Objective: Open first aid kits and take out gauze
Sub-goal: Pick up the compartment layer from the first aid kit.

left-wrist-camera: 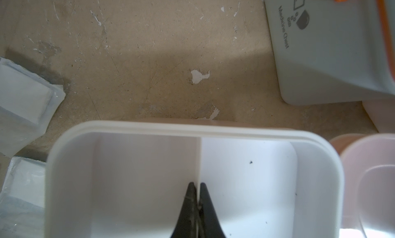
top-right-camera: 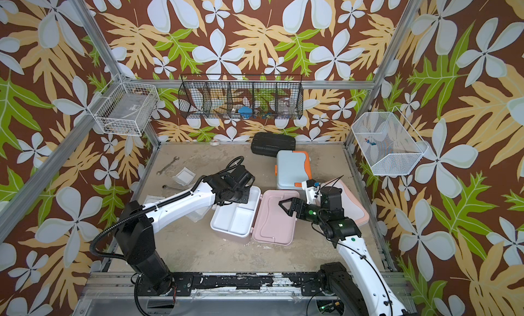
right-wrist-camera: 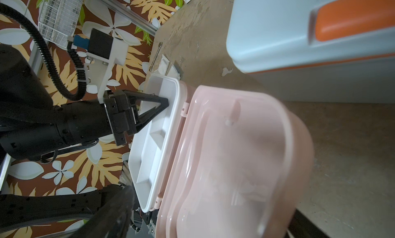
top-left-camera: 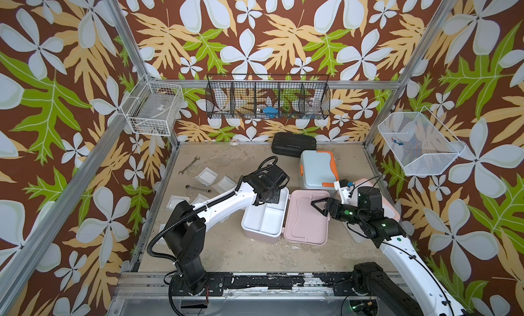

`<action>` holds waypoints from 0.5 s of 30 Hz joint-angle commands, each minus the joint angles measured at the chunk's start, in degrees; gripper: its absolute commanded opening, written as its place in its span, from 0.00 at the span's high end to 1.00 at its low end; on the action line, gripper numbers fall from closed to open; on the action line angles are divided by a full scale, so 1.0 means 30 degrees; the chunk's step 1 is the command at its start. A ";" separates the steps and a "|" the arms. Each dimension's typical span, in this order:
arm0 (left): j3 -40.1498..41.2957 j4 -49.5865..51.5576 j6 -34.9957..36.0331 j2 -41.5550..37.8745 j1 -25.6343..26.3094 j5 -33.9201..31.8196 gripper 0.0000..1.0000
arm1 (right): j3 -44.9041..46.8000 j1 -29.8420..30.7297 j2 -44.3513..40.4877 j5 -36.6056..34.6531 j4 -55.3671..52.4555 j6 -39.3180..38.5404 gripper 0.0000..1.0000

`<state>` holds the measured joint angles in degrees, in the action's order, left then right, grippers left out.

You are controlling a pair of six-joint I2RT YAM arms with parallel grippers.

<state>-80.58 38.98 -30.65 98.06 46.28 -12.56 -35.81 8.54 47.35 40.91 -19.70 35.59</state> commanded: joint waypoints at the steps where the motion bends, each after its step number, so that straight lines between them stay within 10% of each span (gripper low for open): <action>1: -0.0400 -0.0001 -0.0234 -0.0385 0.0011 0.0154 1.00 | -0.0082 0.0002 -0.0077 0.0362 0.0562 -0.0087 0.07; 15: -0.1822 0.0453 0.0236 -0.2356 -0.0454 0.1464 1.00 | -0.0180 -0.0003 -0.0367 0.0246 0.0196 -0.0129 0.07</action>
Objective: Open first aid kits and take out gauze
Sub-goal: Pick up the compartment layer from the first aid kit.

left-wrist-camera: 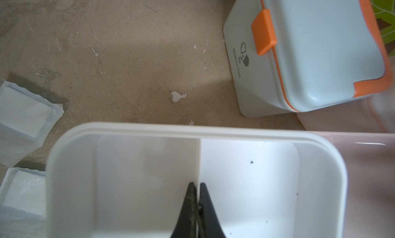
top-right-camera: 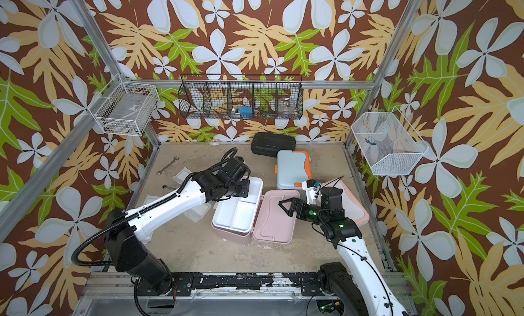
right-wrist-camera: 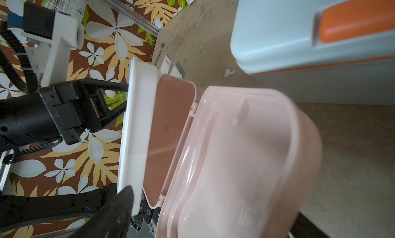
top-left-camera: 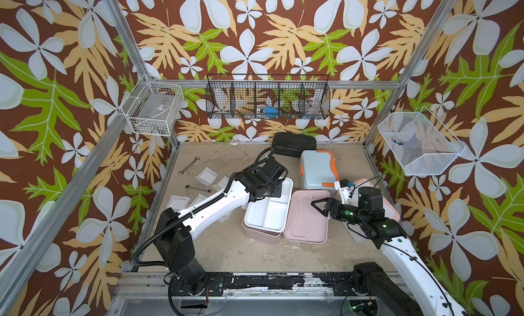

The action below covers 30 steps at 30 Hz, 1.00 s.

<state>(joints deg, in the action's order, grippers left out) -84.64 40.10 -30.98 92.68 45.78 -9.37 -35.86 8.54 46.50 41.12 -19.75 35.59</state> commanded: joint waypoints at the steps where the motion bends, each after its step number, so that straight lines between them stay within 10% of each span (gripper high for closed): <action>1: -0.0669 0.0058 0.0446 -0.0883 -0.0598 0.0733 1.00 | -0.0151 -0.0003 -0.0133 0.0164 0.0181 -0.0145 0.07; 16: -0.0048 -0.2013 0.1181 -0.7217 -1.1158 1.0671 1.00 | -0.0560 -0.0001 -0.0692 -0.0259 -0.0042 0.0341 0.05; 26: 0.9677 -1.2275 -0.6934 -1.1864 -2.0826 1.9499 1.00 | -0.0514 -0.0004 -0.0837 0.0060 0.0548 0.1180 0.03; 30: 1.2423 -1.5040 -0.9359 -1.2144 -2.1721 1.9894 1.00 | -0.0514 0.0004 -0.0940 -0.0073 0.0490 0.1202 0.03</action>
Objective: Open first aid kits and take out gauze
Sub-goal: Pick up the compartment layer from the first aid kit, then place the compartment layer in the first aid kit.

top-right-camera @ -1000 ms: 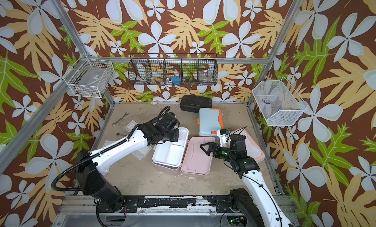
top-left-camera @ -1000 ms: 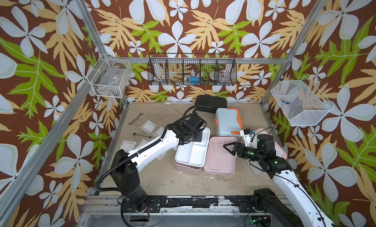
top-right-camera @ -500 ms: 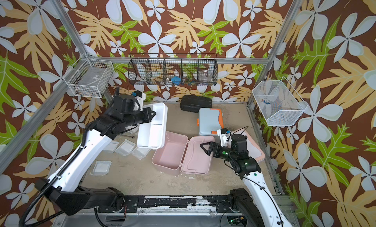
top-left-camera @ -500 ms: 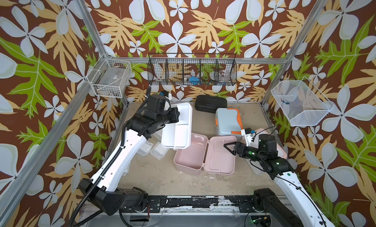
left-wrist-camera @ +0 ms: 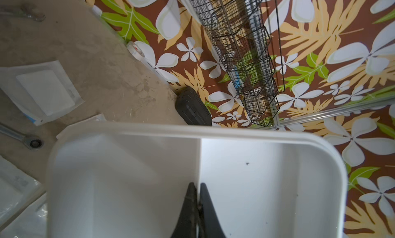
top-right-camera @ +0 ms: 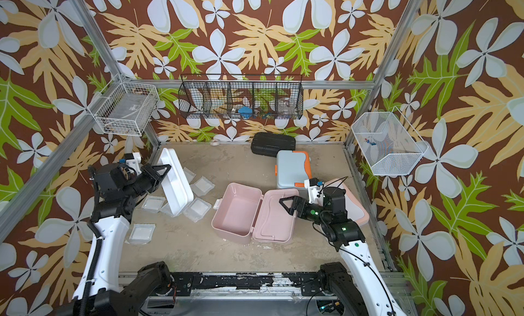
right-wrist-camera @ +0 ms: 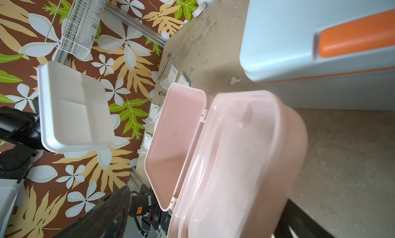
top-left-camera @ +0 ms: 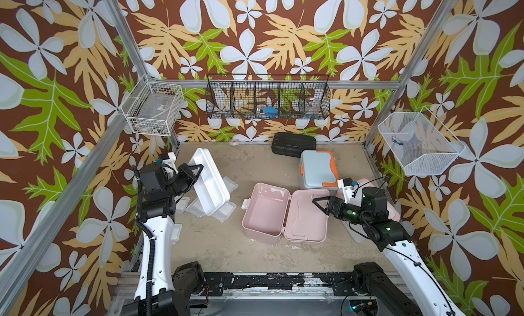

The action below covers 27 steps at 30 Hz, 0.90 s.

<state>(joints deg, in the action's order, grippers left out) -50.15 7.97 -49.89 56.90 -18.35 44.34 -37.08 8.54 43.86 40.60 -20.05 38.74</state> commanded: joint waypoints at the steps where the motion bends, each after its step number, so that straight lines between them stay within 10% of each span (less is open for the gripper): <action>1: 0.1394 -0.4665 -0.3299 -0.0189 -0.0490 0.1988 1.00 | -0.0092 -0.0002 -0.0058 0.0093 0.0612 0.0153 0.03; 27: 0.0509 -0.2572 -0.1307 -0.0099 0.0811 0.0953 1.00 | -0.0504 -0.0003 0.0165 0.0220 0.1403 0.0401 0.01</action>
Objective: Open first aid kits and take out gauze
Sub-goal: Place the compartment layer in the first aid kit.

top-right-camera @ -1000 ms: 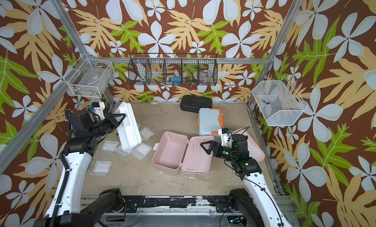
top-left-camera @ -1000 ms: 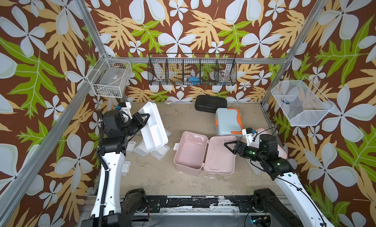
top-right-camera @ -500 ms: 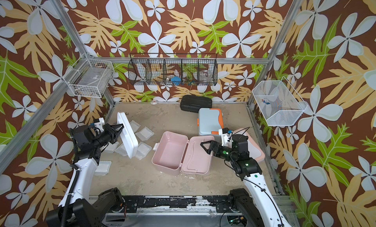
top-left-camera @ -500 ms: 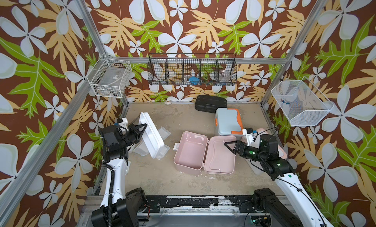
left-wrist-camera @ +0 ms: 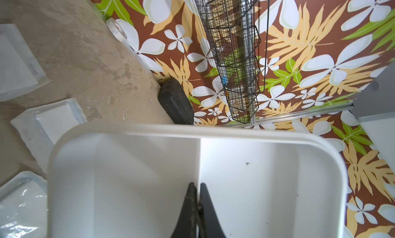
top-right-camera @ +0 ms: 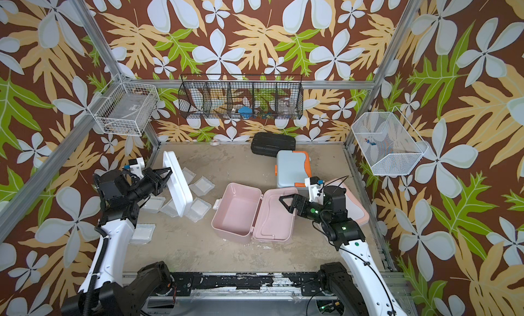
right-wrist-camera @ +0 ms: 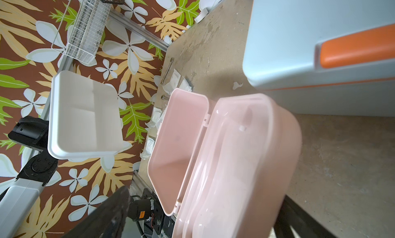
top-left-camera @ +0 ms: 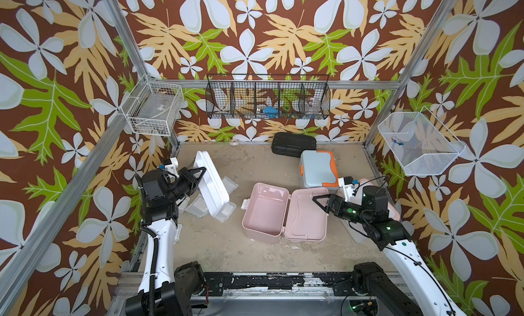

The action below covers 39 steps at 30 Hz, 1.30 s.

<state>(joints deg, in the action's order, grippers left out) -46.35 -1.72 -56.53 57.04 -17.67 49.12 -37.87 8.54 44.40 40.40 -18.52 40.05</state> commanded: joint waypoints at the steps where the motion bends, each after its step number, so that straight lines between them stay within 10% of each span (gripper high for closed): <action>1: -0.1218 0.1181 0.1239 -0.0179 0.1124 -0.1102 1.00 | -0.0290 -0.0003 -0.0006 0.0301 0.0954 0.0026 0.01; 23: -0.9904 1.2161 0.7370 0.4314 1.8660 -1.8395 1.00 | -0.2077 0.0223 0.0634 0.0683 0.1663 0.0764 0.00; 39: -1.2059 1.4358 0.7940 1.0294 2.1914 -2.2621 1.00 | -0.1851 0.0438 0.1186 -0.1690 -0.0561 -0.0408 0.01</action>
<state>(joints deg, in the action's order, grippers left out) -81.76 40.84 -33.47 86.61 47.68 -15.35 -43.20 9.78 47.59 39.24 -17.02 40.84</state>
